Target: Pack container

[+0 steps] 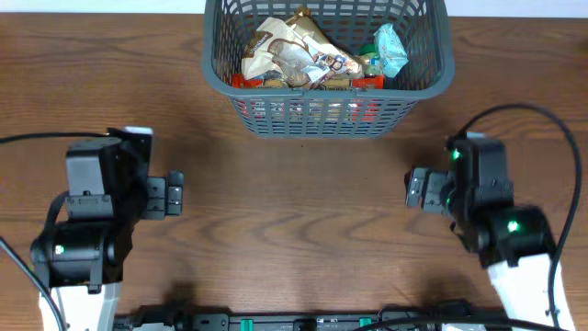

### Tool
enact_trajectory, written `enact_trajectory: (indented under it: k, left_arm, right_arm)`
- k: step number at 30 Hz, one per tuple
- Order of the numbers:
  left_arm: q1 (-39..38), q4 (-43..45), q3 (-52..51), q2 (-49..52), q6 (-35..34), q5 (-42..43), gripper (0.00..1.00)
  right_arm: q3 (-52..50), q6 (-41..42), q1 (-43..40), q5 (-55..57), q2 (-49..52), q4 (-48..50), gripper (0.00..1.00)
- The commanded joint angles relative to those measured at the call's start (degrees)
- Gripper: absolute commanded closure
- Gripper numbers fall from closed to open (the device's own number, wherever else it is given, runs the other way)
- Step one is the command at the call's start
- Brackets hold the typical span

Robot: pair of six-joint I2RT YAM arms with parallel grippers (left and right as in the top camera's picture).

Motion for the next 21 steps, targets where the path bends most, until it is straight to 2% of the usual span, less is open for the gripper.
enact_trajectory:
  k: [1,6,21]
  left_arm:
    - [1.79,0.46,-1.16,0.15,-1.86,-3.48,0.02]
    - [1.88,0.11,-1.16,1.49,-1.81,-3.45,0.01]
    - [1.88,0.0,-1.16,2.84,-1.81,-3.45,0.01]
  right_arm:
    - [-6.64,0.33,1.68,3.72,-5.44,4.81,0.01]
    - [-11.04,-0.33,1.81,3.91,-8.79,6.69,0.01]
    - [-11.17,-0.33,1.81,3.91,-8.7,4.17,0.01]
